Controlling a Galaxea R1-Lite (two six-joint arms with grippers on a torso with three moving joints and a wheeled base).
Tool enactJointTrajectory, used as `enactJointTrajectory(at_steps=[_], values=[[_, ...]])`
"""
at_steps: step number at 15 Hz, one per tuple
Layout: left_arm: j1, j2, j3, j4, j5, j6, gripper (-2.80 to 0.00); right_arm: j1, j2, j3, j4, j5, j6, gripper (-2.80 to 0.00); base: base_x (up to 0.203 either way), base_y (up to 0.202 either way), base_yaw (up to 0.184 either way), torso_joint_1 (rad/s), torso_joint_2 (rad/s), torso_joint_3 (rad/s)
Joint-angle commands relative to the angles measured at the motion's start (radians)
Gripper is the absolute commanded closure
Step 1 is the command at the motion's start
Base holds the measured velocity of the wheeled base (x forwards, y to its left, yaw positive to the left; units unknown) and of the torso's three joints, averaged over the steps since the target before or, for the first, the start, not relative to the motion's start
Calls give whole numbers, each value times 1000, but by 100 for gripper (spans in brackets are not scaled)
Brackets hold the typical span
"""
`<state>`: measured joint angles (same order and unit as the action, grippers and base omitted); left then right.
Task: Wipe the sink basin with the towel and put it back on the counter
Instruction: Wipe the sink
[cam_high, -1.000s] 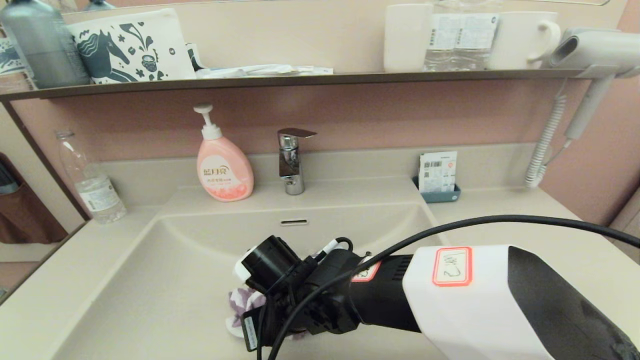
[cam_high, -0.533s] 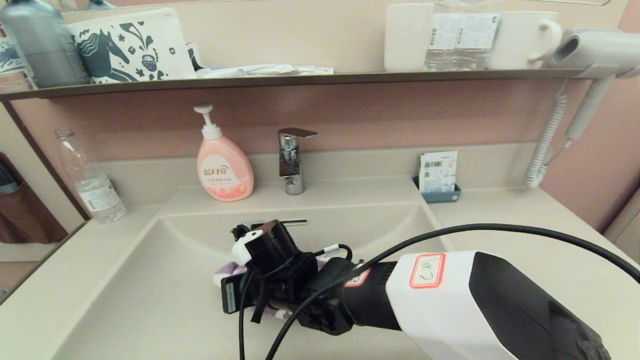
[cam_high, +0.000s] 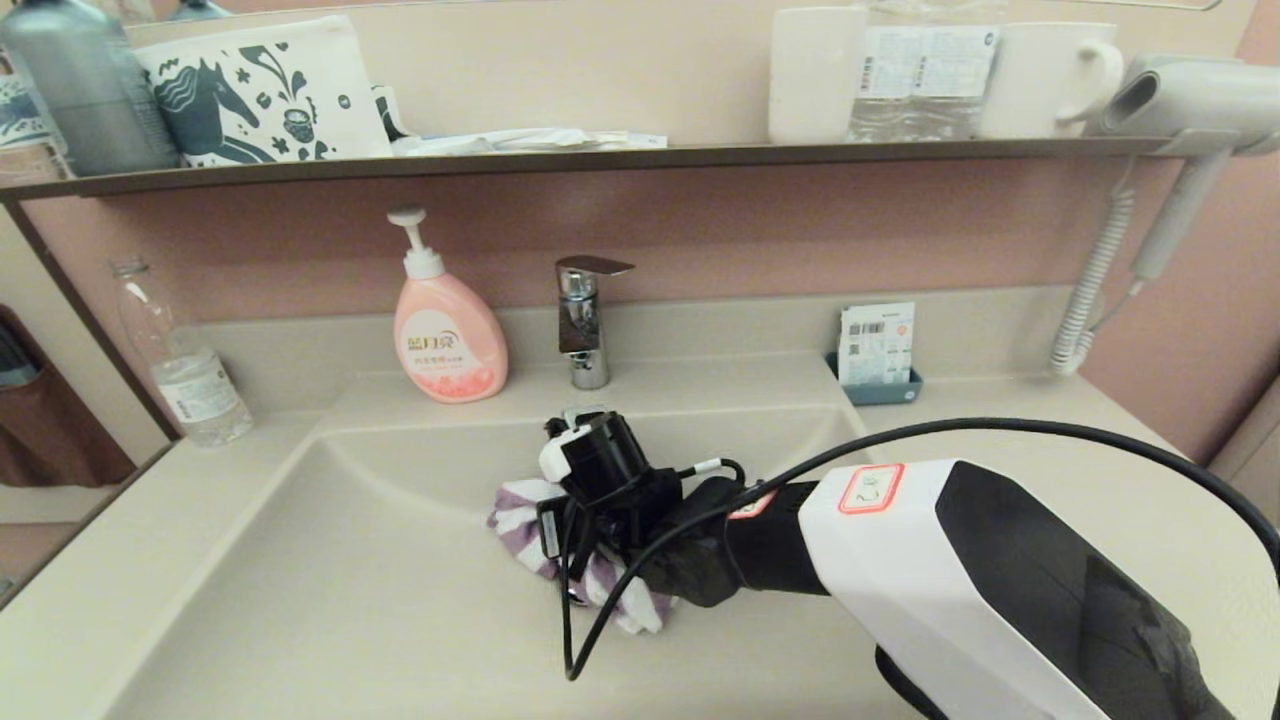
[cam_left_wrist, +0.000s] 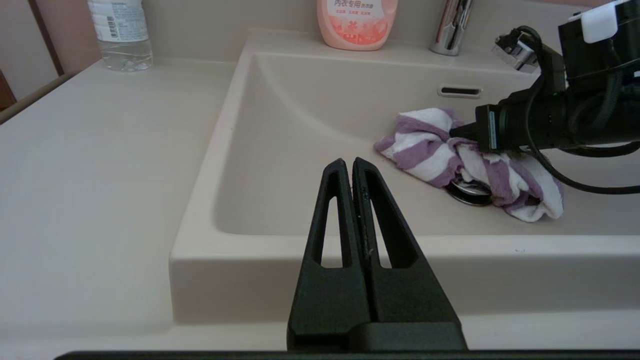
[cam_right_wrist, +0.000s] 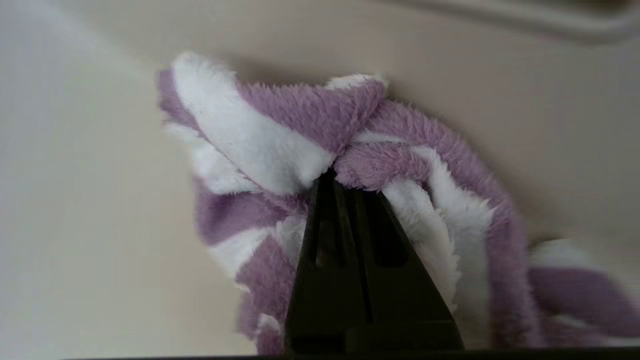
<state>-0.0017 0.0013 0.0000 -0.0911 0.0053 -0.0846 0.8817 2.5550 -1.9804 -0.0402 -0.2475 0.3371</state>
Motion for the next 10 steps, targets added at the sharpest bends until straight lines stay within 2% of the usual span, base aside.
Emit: enactJointTrajectory(at_steps=[1, 4, 10], values=[[0, 0, 0, -1, 1, 0, 0, -22, 12, 2, 0, -42, -10, 0, 0, 0, 0, 0, 0, 0], [0, 0, 0, -1, 1, -1, 0, -47, 10, 3, 47, -80, -16, 0, 0, 0, 0, 0, 0, 0], [0, 0, 0, -1, 1, -1, 0, -67, -69, 16, 316, -156, -6, 0, 0, 0, 0, 0, 0, 0]])
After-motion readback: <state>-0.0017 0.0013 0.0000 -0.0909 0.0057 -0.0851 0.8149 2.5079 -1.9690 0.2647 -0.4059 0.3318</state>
